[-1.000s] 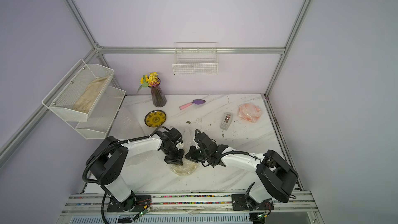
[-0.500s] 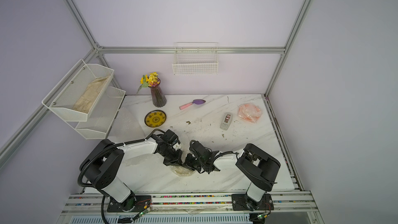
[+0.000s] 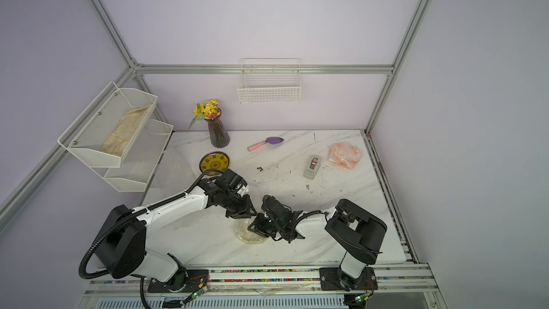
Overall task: Wrap dinner plates in bubble wrap
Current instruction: Wrap the plate in the bubble wrap.
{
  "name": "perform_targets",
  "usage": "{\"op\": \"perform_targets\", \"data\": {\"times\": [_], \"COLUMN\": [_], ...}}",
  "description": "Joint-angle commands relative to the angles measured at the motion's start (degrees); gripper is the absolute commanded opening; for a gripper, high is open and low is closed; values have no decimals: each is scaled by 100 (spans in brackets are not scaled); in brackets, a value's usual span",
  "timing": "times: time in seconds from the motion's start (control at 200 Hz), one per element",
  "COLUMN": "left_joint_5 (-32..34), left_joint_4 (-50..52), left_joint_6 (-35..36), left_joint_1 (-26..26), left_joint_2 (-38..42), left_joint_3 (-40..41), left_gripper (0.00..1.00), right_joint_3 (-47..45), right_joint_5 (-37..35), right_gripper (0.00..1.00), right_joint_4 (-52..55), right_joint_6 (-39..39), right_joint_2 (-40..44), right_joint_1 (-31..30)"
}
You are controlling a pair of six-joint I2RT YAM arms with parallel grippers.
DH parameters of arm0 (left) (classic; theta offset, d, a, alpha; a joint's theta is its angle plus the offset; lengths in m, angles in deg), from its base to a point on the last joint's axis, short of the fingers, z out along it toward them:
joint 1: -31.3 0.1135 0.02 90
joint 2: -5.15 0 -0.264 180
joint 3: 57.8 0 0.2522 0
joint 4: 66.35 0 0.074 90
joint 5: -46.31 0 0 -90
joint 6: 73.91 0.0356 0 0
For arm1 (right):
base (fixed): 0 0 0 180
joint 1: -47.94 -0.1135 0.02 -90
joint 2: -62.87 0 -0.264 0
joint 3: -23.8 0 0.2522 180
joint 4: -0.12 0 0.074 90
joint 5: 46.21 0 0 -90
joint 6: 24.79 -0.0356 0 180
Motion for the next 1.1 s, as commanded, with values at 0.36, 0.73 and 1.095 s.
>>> {"op": "perform_targets", "data": {"times": [0.36, 0.73, 1.095], "left_joint_5": [1506, 1349, 1712], "left_joint_4": [947, 785, 1042], "left_joint_6": [331, 374, 308], "left_joint_1": [-108, -108, -56], "left_joint_2": [-1263, -1390, -833], "left_joint_3": [-162, -84, -106], "left_gripper": [12, 8, 12], "right_joint_3": [-237, -145, -18], "right_joint_5": [-136, -723, 118], "right_gripper": [36, 12, 0], "right_joint_4": [1019, 1585, 1321], "right_joint_6": [351, -83, -465], "right_joint_2": [744, 1876, 12], "right_joint_1": [-73, 41, 32]}}
